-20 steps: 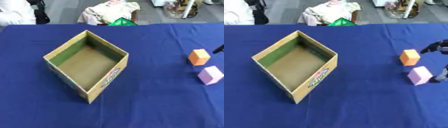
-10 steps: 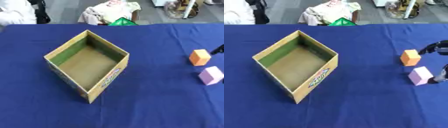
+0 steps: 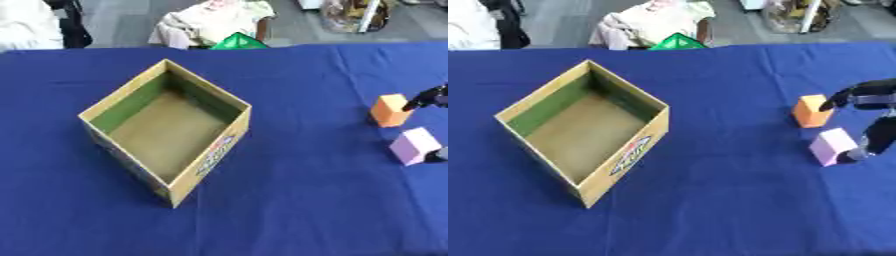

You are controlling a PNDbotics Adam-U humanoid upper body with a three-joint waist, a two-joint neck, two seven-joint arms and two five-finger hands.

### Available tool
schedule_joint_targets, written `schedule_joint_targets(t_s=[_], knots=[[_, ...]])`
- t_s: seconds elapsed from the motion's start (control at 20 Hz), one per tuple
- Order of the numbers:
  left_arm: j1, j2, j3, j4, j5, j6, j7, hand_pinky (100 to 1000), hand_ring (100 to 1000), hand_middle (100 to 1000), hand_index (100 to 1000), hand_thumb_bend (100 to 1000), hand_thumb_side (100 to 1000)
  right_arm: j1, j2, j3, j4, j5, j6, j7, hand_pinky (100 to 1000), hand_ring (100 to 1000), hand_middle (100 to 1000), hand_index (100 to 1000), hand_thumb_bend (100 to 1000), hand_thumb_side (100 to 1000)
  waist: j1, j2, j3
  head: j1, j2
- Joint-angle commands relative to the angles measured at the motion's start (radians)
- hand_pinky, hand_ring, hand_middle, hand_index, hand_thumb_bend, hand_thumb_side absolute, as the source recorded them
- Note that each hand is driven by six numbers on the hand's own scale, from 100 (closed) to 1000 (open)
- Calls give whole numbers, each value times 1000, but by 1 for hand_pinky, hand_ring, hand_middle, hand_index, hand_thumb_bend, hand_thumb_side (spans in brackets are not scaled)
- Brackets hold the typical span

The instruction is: Pick up objects on the table and place them in the box.

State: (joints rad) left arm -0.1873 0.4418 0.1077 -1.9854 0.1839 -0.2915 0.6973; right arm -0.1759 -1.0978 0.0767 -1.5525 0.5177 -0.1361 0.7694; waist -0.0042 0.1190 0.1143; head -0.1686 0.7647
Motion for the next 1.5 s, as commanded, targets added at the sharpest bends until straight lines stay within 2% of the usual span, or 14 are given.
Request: schedule_joint_targets(t_s=[0.05, 0.7, 1.5], knots=[[-13, 25, 1, -15, 0, 0, -4, 847, 668, 730, 855, 539, 954, -13, -24, -9, 14, 9, -4, -3, 894, 944, 915, 957, 554, 383, 0, -7, 2, -4, 5], [-14, 24, -1, -15, 3, 1, -7, 847, 667, 730, 855, 536, 955, -25, -11, 9, 83, 24, -21, 0, 892, 943, 913, 944, 559, 382, 4, -3, 6, -13, 5], [-11, 18, -3, -15, 8, 2, -9, 847, 665, 731, 855, 532, 958, -84, 28, 33, 198, 51, -39, -14, 883, 936, 907, 935, 543, 388, 10, 4, 19, -28, 3]])
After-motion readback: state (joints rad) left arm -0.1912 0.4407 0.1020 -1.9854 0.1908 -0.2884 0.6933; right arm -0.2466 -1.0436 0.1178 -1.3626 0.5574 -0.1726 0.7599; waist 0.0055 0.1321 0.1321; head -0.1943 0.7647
